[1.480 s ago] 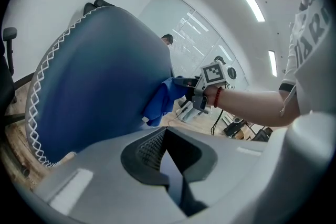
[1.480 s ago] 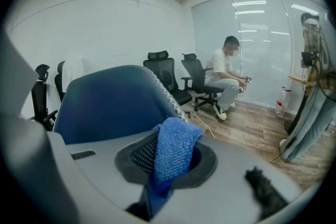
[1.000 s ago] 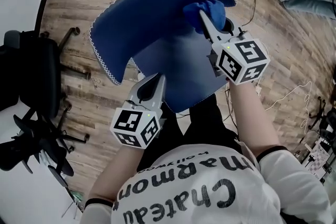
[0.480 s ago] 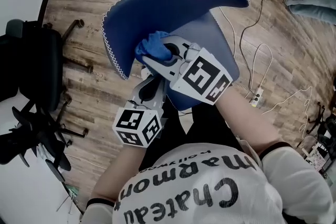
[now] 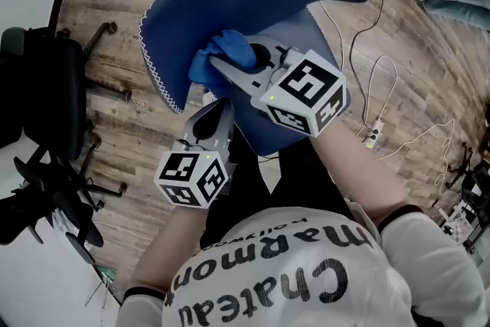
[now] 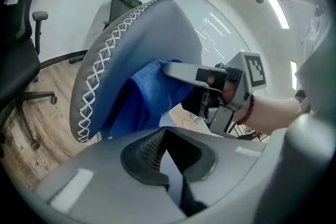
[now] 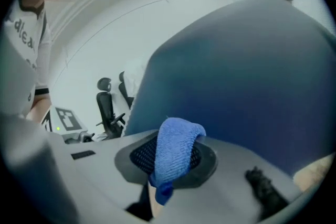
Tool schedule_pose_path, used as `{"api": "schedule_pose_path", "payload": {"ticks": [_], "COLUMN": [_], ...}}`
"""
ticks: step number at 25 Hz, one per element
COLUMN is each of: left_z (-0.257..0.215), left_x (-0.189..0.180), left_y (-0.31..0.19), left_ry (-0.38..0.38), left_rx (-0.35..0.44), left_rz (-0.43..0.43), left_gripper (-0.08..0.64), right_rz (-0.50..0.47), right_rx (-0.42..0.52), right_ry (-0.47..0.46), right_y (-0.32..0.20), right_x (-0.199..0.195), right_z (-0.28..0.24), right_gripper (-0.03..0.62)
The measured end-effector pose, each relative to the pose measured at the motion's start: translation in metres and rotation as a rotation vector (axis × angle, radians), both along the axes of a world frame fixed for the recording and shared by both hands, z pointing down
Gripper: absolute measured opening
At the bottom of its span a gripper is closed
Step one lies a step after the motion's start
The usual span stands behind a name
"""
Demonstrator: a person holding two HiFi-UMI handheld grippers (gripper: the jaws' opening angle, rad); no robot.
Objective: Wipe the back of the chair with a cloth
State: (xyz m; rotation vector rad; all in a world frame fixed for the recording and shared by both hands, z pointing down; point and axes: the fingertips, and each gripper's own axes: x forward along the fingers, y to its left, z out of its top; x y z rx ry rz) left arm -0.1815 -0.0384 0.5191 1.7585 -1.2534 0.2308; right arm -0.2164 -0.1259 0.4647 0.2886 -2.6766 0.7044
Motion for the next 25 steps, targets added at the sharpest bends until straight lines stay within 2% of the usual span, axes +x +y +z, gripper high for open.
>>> {"api": "schedule_pose_path", "payload": {"ticks": [4,11,16,22,25], "left_z": [0.0,0.0,-0.004,-0.005,-0.003], "left_x": [0.007,0.018,0.03,0.039,0.04], "left_y": [-0.005,-0.004,-0.006,-0.004,0.0], "left_ry": [0.006,0.014,0.024,0.034,0.046], "left_rx": [0.005,0.004,0.014,0.014,0.0], "left_rz": [0.017,0.043,0.071,0.093,0.089], "left_gripper": [0.009,0.008,0.008,0.008,0.008], "right_rz": [0.203,0.43,0.622,0.753,0.774], "right_rx": [-0.009,0.058,0.056,0.089,0.098], "right_ry": [0.017,0.08,0.088,0.14,0.155], "right_y": [-0.056,-0.12,-0.144,-0.157,-0.159], "right_x": [0.046,0.12,0.17,0.214,0.23], "right_z": [0.004,0.002,0.004,0.005,0.003], "right_gripper": [0.055,0.055,0.055,0.055,0.055]}}
